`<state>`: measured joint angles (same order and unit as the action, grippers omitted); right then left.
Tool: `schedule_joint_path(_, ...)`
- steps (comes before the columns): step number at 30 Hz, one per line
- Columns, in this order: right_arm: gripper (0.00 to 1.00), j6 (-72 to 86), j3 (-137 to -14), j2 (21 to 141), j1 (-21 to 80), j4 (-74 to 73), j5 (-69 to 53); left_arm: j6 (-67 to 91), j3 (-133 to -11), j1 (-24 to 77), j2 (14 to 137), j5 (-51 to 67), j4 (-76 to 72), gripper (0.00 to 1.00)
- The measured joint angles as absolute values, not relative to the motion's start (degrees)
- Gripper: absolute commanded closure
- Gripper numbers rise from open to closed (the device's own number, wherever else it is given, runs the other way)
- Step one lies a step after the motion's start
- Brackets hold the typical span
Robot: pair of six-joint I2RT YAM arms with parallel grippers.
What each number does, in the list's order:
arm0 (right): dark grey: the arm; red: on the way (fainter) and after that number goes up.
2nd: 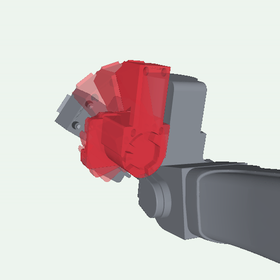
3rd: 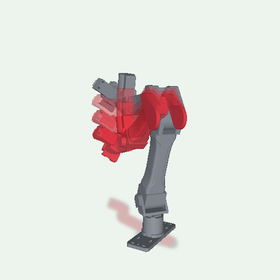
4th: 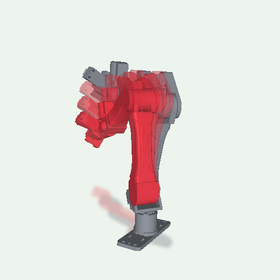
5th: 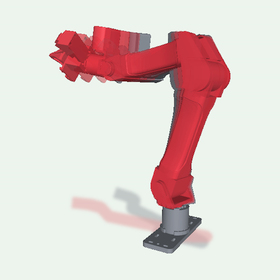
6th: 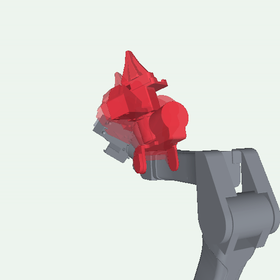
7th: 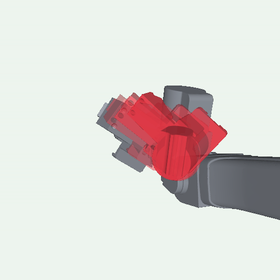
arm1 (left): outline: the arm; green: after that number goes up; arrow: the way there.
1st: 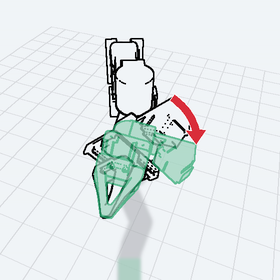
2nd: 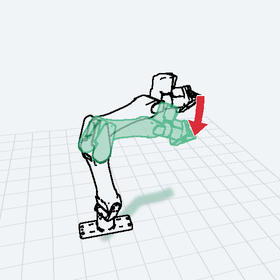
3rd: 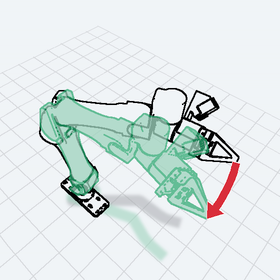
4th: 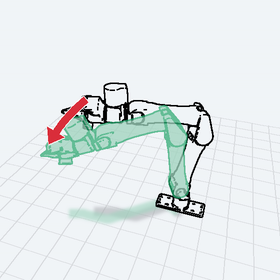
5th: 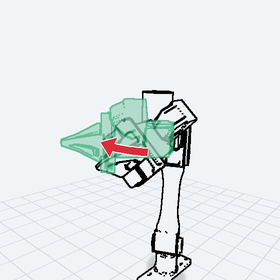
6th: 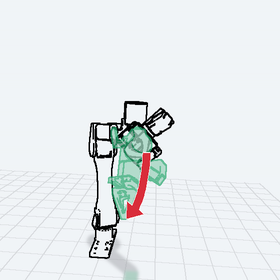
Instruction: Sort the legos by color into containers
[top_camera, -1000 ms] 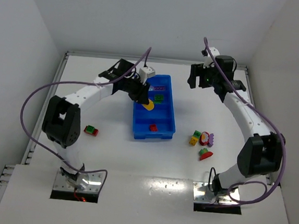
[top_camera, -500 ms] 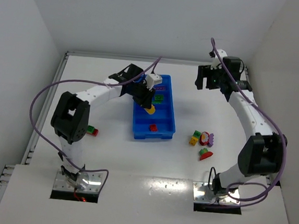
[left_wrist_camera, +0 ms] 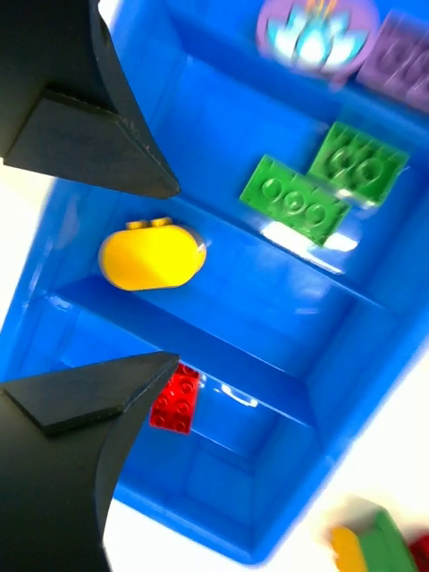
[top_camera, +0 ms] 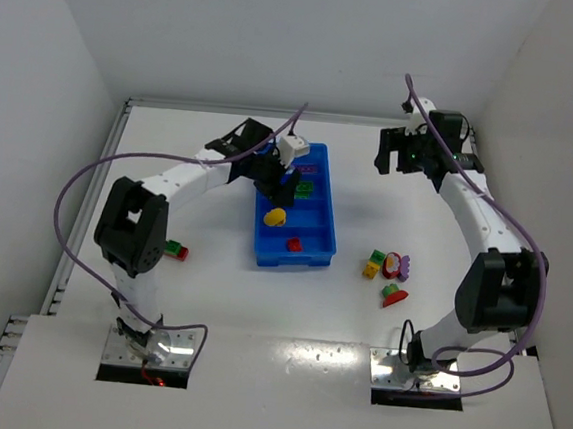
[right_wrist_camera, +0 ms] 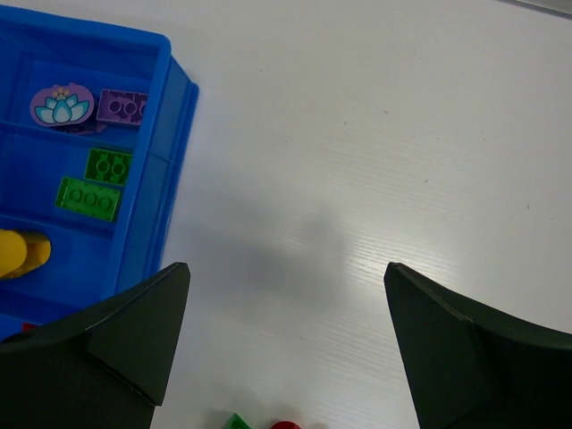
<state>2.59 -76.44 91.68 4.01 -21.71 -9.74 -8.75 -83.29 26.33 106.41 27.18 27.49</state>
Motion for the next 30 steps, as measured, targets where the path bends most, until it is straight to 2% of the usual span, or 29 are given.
schedule_joint_path(2, 0.09, 2.2, -76.4, 91.7, 4.0, -21.7, -9.9, -7.9, -83.3, 26.3, 103.1, 26.1, 27.0, 0.12)
schedule_joint_path(7, 0.09, 0.1, -75.9, 91.9, 4.8, -21.7, -11.3, -3.0, -83.4, 26.1, 88.8, 19.2, 24.8, 0.14)
schedule_joint_path(12, 0.09, -2.7, -75.7, 92.7, 6.3, -22.1, -13.1, 1.5, -79.7, 21.7, 76.0, 11.7, 25.7, 0.06)
schedule_joint_path(13, 0.11, -3.2, -75.8, 93.1, 6.7, -22.3, -13.5, 1.6, -76.7, 20.2, 73.4, 9.7, 26.2, 0.0)
schedule_joint_path(16, 0.11, -4.6, -75.9, 94.1, 7.6, -23.2, -14.0, 1.7, -70.2, 16.3, 68.6, 3.9, 32.0, 0.0)
schedule_joint_path(20, 0.12, -7.1, -76.4, 94.7, 9.1, -24.4, -14.4, 0.2, -65.5, 12.7, 68.2, -2.2, 39.3, 0.0)
schedule_joint_path(24, 0.12, -10.0, -76.4, 94.7, 11.9, -24.8, -13.8, -5.3, -64.4, 11.5, 68.4, -3.5, 45.4, 0.12)
schedule_joint_path(25, 0.12, -10.5, -76.4, 94.7, 12.4, -24.9, -13.7, -6.3, -64.3, 11.5, 68.4, -3.4, 46.5, 0.19)
schedule_joint_path(28, 0.12, -12.0, -76.4, 94.7, 14.1, -25.3, -13.4, -9.6, -63.0, 11.1, 69.0, -2.5, 49.0, 0.25)
schedule_joint_path(30, 0.12, -12.8, -76.3, 94.7, 14.5, -25.6, -12.8, -11.3, -61.1, 10.8, 69.8, -2.0, 50.2, 0.25)
